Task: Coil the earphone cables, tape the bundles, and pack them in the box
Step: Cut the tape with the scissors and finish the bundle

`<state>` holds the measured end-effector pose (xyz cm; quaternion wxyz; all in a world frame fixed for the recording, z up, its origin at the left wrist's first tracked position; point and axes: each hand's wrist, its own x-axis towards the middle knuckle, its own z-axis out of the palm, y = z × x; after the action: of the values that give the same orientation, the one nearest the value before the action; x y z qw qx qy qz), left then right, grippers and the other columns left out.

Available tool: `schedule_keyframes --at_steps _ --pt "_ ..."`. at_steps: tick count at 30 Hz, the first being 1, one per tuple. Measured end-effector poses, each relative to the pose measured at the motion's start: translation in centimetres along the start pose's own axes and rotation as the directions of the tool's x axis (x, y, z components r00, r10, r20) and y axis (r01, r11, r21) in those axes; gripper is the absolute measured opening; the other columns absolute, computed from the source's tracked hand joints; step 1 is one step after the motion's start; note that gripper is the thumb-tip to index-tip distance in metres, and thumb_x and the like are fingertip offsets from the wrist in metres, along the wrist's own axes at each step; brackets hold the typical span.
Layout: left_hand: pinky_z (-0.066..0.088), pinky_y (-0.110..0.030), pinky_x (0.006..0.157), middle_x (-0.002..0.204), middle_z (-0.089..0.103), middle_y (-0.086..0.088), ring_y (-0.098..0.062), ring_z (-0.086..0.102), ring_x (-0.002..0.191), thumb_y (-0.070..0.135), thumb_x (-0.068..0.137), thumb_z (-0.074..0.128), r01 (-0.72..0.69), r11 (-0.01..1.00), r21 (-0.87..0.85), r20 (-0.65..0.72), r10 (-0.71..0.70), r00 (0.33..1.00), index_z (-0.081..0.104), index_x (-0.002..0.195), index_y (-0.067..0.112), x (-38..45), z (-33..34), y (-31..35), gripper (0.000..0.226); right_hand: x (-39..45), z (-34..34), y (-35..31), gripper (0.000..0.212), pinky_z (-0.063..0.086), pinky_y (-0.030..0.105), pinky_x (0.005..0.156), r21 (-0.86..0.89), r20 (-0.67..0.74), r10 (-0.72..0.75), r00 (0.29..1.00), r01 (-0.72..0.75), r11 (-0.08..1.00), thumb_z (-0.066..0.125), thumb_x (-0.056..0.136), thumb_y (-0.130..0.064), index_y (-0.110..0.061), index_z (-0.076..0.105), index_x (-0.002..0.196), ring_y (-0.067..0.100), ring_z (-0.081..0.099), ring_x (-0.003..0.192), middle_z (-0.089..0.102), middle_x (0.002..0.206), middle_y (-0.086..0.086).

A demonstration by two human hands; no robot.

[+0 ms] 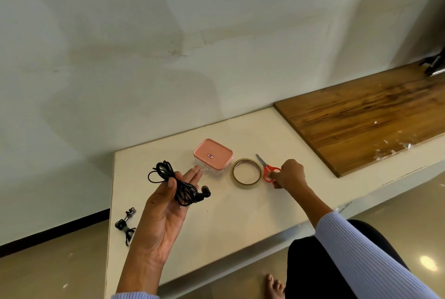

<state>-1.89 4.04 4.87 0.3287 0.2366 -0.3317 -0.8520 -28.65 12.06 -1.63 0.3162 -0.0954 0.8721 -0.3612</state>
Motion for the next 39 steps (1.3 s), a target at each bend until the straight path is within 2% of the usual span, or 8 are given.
schedule_keyframes --at_steps 5,9,12,17,20,23,29,39 --pt "0.034 -0.055 0.108 0.127 0.055 -0.03 -0.033 0.056 0.12 0.033 0.045 0.094 0.007 1.0 -0.003 -0.017 -0.007 1.0 0.074 0.079 0.017 0.0 0.0 0.1 0.043 -3.1 0.1 -1.4 0.033 0.05 0.029 0.069 -0.416 0.026 -0.249 0.968 0.237 0.878 0.071 0.083 -0.022 -0.001 0.06 0.105 0.021 0.06 0.081 0.062 0.096 0.011" --pt "0.037 -0.055 0.105 0.125 0.056 -0.031 -0.034 0.057 0.119 0.035 0.045 0.094 0.004 1.0 0.015 -0.033 -0.003 0.999 0.074 0.078 0.016 0.1 0.1 0.1 0.043 -6.4 1.1 -1.6 0.036 0.044 0.027 0.068 -0.496 0.098 -0.372 0.923 0.369 0.786 0.067 0.085 -0.033 -0.007 0.06 0.109 0.023 0.061 0.092 0.062 0.107 0.008" --pt "0.027 -0.058 0.11 0.127 0.053 -0.034 -0.035 0.057 0.119 0.031 0.048 0.093 0.002 1.0 -0.015 -0.029 -0.003 1.0 0.073 0.08 0.013 0.2 -0.2 0.1 0.042 -7.1 2.1 -0.5 0.038 0.049 0.031 0.082 -0.528 0.121 -0.375 0.919 0.38 0.759 0.065 0.087 -0.032 -0.01 0.057 0.117 0.025 0.059 0.104 0.058 0.119 0.006" --pt "0.027 -0.056 0.11 0.124 0.057 -0.032 -0.036 0.057 0.118 0.031 0.049 0.092 0.014 1.0 0.003 -0.027 -0.014 1.0 0.074 0.08 0.013 0.1 -0.3 0.2 0.041 -8.0 3.9 -0.8 0.024 0.05 0.023 0.081 -0.123 0.206 -0.517 0.831 0.546 0.829 0.067 0.086 -0.023 -0.011 0.067 0.107 0.013 0.064 0.091 0.068 0.102 0.0" --pt "0.031 -0.053 0.109 0.123 0.057 -0.032 -0.036 0.058 0.118 0.031 0.047 0.093 0.024 1.0 -0.013 -0.041 -0.024 0.999 0.074 0.08 0.012 0.2 -0.2 0.3 0.043 -10.1 4.9 -2.1 0.024 0.057 0.025 0.077 0.365 0.367 -0.456 0.81 0.326 0.872 0.056 0.093 -0.026 -0.007 0.07 0.099 0.014 0.07 0.087 0.073 0.096 0.004" --pt "0.037 -0.049 0.104 0.12 0.06 -0.03 -0.036 0.058 0.117 0.034 0.046 0.093 0.029 1.0 0.011 -0.062 -0.029 0.998 0.074 0.081 0.014 0.1 -0.3 0.3 0.044 -11.2 5.5 -2.8 0.041 0.057 0.033 0.081 0.567 0.473 -0.401 0.785 0.078 0.82 0.047 0.094 -0.04 -0.006 0.068 0.103 0.018 0.071 0.092 0.074 0.098 0.008" --pt "0.037 -0.05 0.105 0.118 0.062 -0.028 -0.036 0.058 0.117 0.037 0.048 0.091 0.031 0.999 0.045 -0.054 -0.029 0.998 0.074 0.081 0.016 0.1 -0.6 0.4 0.043 -11.4 6.0 -3.5 0.049 0.056 0.04 0.085 0.626 0.456 -0.416 0.786 0.048 0.778 0.066 0.076 -0.041 -0.007 0.062 0.111 0.022 0.07 0.095 0.071 0.104 0.011" --pt "0.055 -0.029 0.082 0.117 0.063 -0.028 -0.035 0.059 0.116 0.039 0.047 0.091 0.023 0.998 0.06 -0.049 -0.02 0.999 0.075 0.08 0.015 -0.1 -0.5 0.5 0.043 -11.1 5.6 -3.4 0.035 0.056 0.022 0.065 0.654 0.425 -0.377 0.823 0.009 0.756 0.074 0.076 -0.01 -0.003 0.062 0.108 0.021 0.072 0.088 0.073 0.095 0.014"
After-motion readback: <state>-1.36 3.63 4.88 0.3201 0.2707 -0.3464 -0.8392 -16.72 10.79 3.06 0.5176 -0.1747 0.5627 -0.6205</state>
